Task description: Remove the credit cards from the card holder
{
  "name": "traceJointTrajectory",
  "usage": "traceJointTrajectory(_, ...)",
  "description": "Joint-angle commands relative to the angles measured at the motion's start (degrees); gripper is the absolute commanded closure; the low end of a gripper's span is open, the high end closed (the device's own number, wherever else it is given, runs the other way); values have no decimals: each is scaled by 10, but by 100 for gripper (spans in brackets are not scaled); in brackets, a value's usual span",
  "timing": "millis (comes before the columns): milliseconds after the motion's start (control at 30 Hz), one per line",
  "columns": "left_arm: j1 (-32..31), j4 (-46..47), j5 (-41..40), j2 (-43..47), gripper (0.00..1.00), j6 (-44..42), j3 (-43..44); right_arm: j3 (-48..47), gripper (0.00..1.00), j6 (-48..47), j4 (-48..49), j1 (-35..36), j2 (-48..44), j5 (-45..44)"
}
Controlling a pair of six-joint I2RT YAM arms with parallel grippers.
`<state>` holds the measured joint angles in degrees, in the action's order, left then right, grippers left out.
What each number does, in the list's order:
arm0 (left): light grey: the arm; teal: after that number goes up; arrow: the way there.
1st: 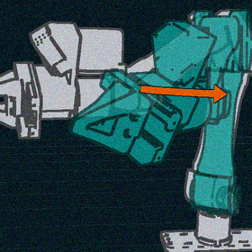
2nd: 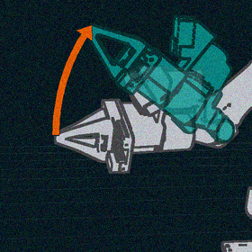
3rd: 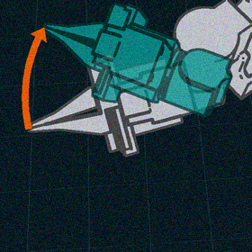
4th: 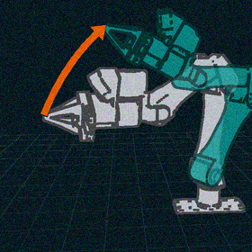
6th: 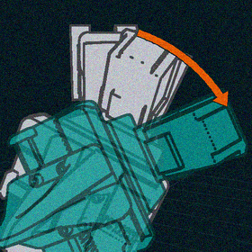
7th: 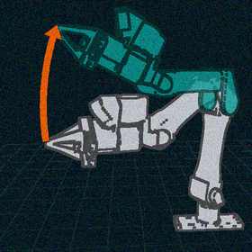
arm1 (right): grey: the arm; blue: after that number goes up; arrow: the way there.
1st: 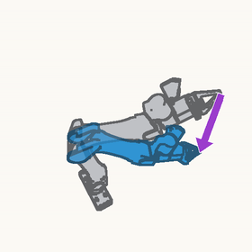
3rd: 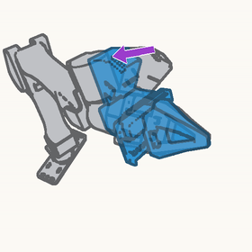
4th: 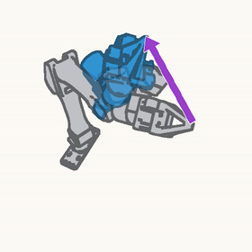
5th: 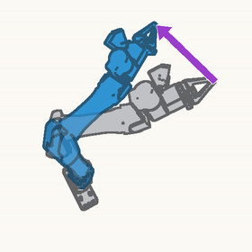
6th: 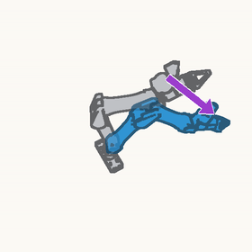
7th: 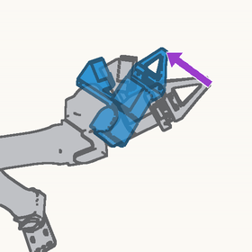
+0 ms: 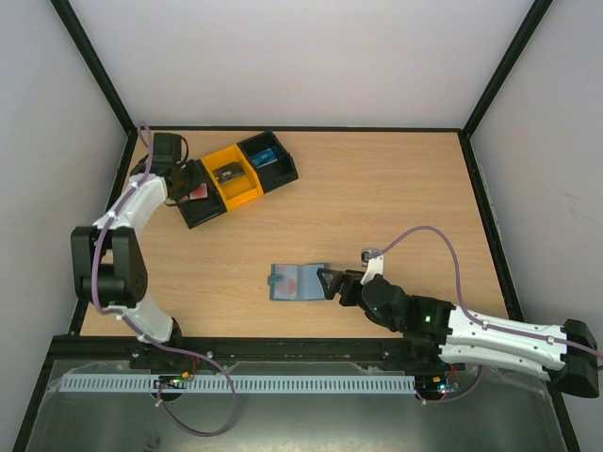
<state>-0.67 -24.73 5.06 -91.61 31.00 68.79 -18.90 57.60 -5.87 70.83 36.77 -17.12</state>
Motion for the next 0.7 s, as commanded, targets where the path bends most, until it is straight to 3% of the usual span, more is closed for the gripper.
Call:
traceJointTrajectory(0, 5, -39, -48, -69, 97, -22, 80, -21, 3, -18, -21, -2, -18, -9)
traceJointTrajectory(233, 7, -26, -32, -141, 97, -37, 91, -2, 3, -19, -27, -3, -47, -21)
traceJointTrajectory(667, 15, 22, -38, -193, 97, -14, 48, -2, 2, -42, -16, -2, -69, -57)
